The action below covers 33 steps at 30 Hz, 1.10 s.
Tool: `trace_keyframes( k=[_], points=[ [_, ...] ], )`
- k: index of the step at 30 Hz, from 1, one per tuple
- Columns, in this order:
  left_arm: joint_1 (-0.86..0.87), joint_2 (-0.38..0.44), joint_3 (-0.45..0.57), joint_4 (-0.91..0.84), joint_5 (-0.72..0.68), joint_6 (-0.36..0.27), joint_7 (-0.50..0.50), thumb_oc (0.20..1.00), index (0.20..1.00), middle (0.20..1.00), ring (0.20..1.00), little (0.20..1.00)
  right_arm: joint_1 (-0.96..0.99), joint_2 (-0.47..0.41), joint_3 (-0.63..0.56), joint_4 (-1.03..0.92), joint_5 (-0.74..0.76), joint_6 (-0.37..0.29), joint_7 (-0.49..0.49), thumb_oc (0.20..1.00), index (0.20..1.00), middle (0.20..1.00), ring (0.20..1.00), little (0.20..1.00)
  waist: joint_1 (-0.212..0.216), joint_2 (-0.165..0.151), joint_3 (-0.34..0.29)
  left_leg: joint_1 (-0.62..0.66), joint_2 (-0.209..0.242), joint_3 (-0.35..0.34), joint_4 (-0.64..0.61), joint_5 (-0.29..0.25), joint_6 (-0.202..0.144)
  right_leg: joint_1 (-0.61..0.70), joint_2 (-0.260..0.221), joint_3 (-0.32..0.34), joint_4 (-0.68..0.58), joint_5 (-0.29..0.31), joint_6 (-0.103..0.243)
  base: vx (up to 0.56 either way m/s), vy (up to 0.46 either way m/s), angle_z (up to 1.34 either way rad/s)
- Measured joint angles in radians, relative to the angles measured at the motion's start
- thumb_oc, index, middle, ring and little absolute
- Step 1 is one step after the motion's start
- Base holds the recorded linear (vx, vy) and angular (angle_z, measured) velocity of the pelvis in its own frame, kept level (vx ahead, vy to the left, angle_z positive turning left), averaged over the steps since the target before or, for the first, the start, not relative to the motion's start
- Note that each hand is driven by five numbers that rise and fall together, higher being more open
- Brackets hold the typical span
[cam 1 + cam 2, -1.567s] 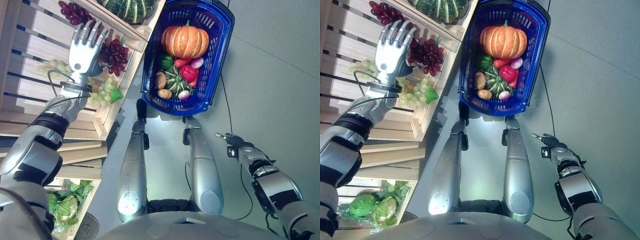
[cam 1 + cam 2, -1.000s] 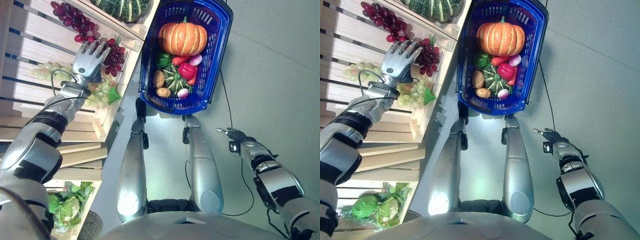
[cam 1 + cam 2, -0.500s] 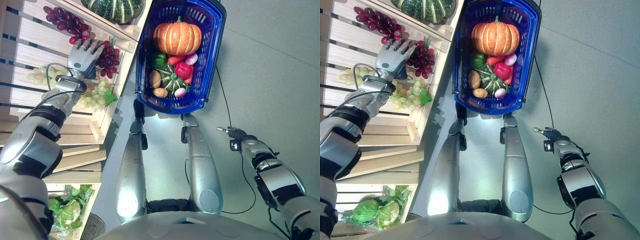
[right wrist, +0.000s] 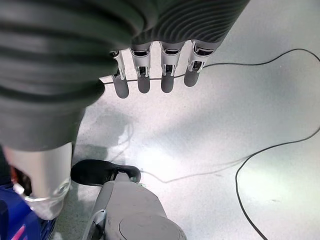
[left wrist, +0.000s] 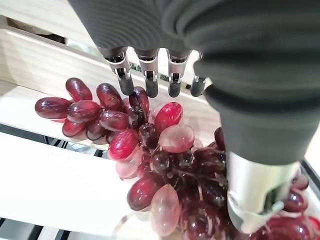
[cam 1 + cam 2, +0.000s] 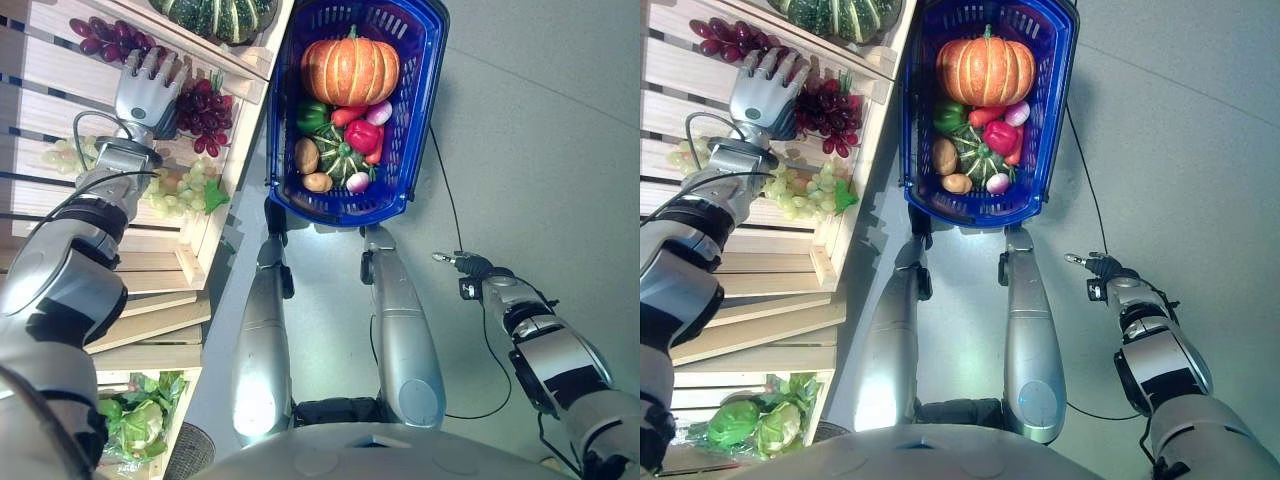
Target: Pick up fruits and vegetables into the basket
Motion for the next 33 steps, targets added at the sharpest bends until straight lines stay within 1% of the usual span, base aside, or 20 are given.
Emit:
trace_keyframes(
  k=[4,9,12,16,21,25,28,33],
  points=[
    [-0.005,-0.001,0.0,0.002,0.014,0.003,-0.005,1.0,1.0,1.0,1.0,1.0,-0.005,0.0,0.001,0.0,0.0,0.004,0.0,1.0,1.0,1.0,1.0,1.0,-0.003,-0.012,0.003,-0.012,0.0,0.001,0.002,-0.001,0.0,-0.013,0.001,0.003,0.001,0.0,0.0,0.0,0.002,-0.01],
    [-0.007,-0.008,-0.004,0.002,0.047,0.003,-0.045,1.0,1.0,1.0,1.0,1.0,-0.022,0.0,0.01,0.0,0.0,0.007,0.0,1.0,1.0,1.0,1.0,1.0,-0.008,-0.013,0.003,-0.019,0.0,0.003,0.006,-0.002,0.001,-0.018,0.001,0.005,0.001,0.005,-0.006,0.0,0.0,0.0],
    [-0.025,-0.015,-0.019,0.003,0.056,-0.015,-0.093,1.0,1.0,1.0,1.0,1.0,-0.035,0.0,0.014,-0.001,0.0,0.007,0.0,1.0,1.0,1.0,1.0,1.0,-0.008,-0.013,0.003,-0.023,0.0,0.003,0.018,-0.01,0.001,-0.018,0.002,0.005,0.002,0.005,-0.006,0.0,0.0,0.0],
    [-0.037,-0.022,-0.051,0.004,0.066,-0.048,-0.123,1.0,1.0,1.0,1.0,1.0,-0.038,0.0,0.018,-0.001,0.0,0.007,0.0,1.0,1.0,1.0,1.0,1.0,-0.01,-0.013,0.003,-0.029,0.0,0.004,0.022,-0.012,0.002,-0.022,0.002,0.007,0.001,0.005,-0.006,0.0,0.0,0.0],
    [-0.04,-0.028,-0.067,0.004,0.066,-0.048,-0.138,1.0,1.0,1.0,1.0,1.0,-0.038,0.0,0.019,0.0,0.0,0.007,0.001,1.0,1.0,1.0,1.0,1.0,-0.012,-0.014,0.002,-0.032,0.001,0.008,0.022,-0.013,0.003,-0.027,0.002,0.01,0.001,0.005,-0.006,0.0,0.0,0.0],
    [-0.042,-0.031,-0.067,0.004,0.066,-0.024,-0.138,1.0,1.0,1.0,1.0,1.0,-0.04,0.0,0.02,0.0,0.0,0.007,0.001,1.0,1.0,1.0,1.0,1.0,-0.013,-0.018,0.0,-0.044,0.003,0.011,0.023,-0.014,0.002,-0.04,0.004,0.011,0.002,0.005,-0.006,0.0,-0.006,-0.02],
    [-0.045,-0.044,-0.068,0.016,0.075,-0.018,-0.139,1.0,1.0,1.0,1.0,1.0,-0.04,-0.001,0.028,0.0,0.0,0.007,0.001,1.0,1.0,1.0,1.0,1.0,-0.014,-0.019,0.001,-0.052,0.005,0.01,0.037,-0.021,0.002,-0.042,0.006,0.012,0.004,0.005,-0.006,0.0,0.0,0.0],
    [-0.048,-0.079,-0.067,0.052,0.091,0.042,-0.142,1.0,1.0,1.0,1.0,1.0,-0.046,-0.001,0.036,0.0,0.0,0.007,0.001,1.0,1.0,1.0,1.0,1.0,-0.02,-0.02,0.001,-0.052,0.005,0.009,0.039,-0.023,0.001,-0.043,0.007,0.011,0.009,0.005,-0.006,0.0,0.0,0.0]
  ],
)
